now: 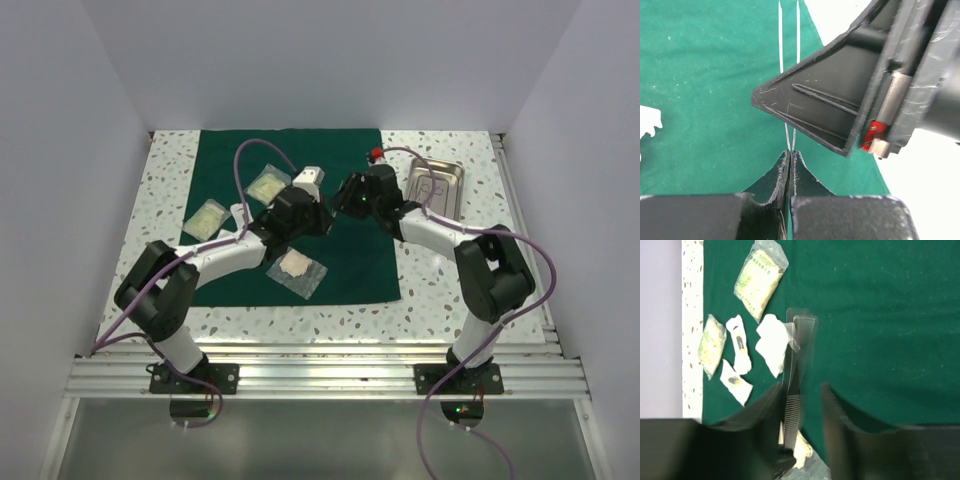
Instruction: Prepare the surgical pack
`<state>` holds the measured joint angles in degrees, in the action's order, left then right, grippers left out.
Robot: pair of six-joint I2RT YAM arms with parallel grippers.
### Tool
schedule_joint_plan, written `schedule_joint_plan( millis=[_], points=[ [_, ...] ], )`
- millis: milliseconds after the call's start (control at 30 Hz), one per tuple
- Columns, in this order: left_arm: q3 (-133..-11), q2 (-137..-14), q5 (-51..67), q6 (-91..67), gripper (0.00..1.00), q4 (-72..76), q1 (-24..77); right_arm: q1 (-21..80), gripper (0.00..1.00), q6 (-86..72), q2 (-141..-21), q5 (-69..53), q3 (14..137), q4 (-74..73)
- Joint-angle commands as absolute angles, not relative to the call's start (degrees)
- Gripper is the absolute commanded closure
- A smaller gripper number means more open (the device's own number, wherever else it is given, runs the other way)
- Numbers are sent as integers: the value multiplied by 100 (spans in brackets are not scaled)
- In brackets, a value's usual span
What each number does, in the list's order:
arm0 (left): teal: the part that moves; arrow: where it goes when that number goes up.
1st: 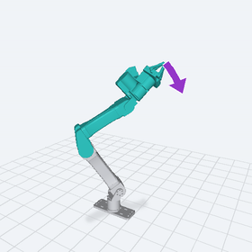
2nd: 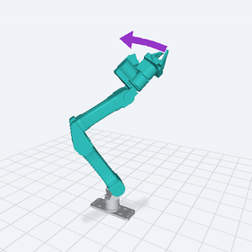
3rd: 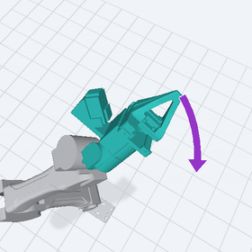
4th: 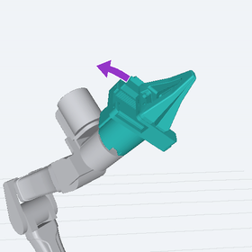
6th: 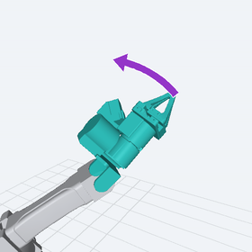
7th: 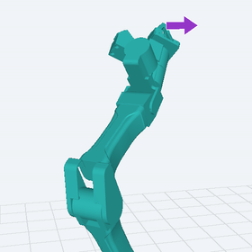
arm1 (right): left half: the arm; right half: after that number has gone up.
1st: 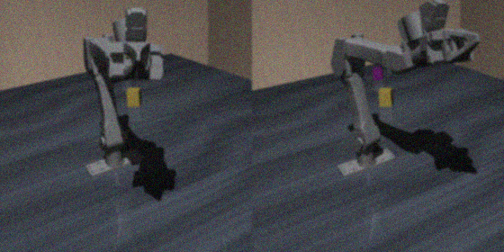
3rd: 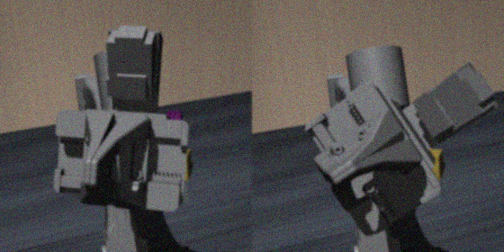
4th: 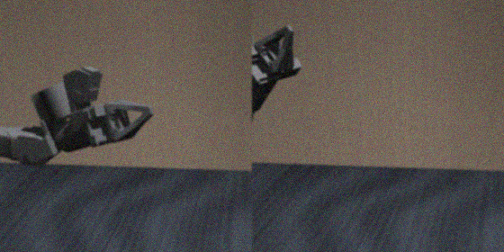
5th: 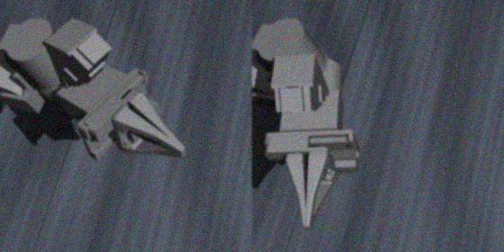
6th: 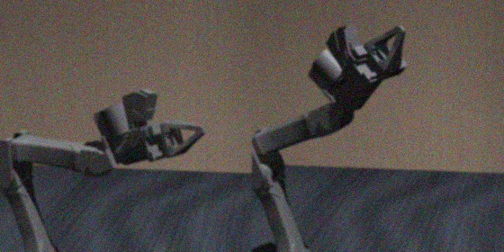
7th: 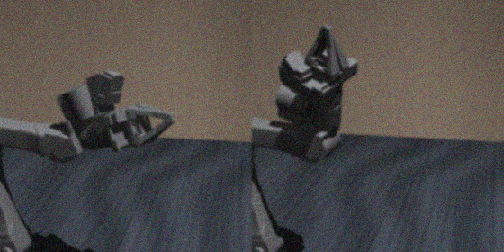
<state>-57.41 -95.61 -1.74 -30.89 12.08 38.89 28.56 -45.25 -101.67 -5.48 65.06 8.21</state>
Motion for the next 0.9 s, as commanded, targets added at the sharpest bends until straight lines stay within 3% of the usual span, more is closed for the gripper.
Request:
schedule_joint_plan(
  millis=[0,133,233,267,333,367,533,667,867],
  points=[
    [-5898,-9316,-229,-3138,100,1617,3955,2883,67,-4614,-10186,-466,6469,1010],
    [-5932,-9351,-220,-3138,100,1608,3964,2892,90,-4676,-10169,-527,6460,1055],
    [-5924,-9326,-281,-3120,81,1573,3964,2874,98,-4658,-10090,-519,6495,958],
    [-5898,-9290,-299,-3120,60,1573,3964,2839,99,-4606,-10046,-510,6521,915],
    [-5801,-9124,-413,-3085,40,1582,3964,2734,100,-4509,-10028,-501,6679,651],
    [-5757,-9062,-465,-3050,36,1556,3964,2585,100,-4457,-10020,-544,6714,581],
    [-5651,-8641,-869,-2822,27,1196,3955,1733,100,-4272,-9940,-940,6837,273],
    [-5678,-8508,-1282,-2646,22,678,3929,942,100,-3166,-10414,-993,7767,-1426],
    [-5660,-8569,-1494,-2628,18,334,3639,466,100,-2295,-11030,-54,8648,-2548]
  ],
)
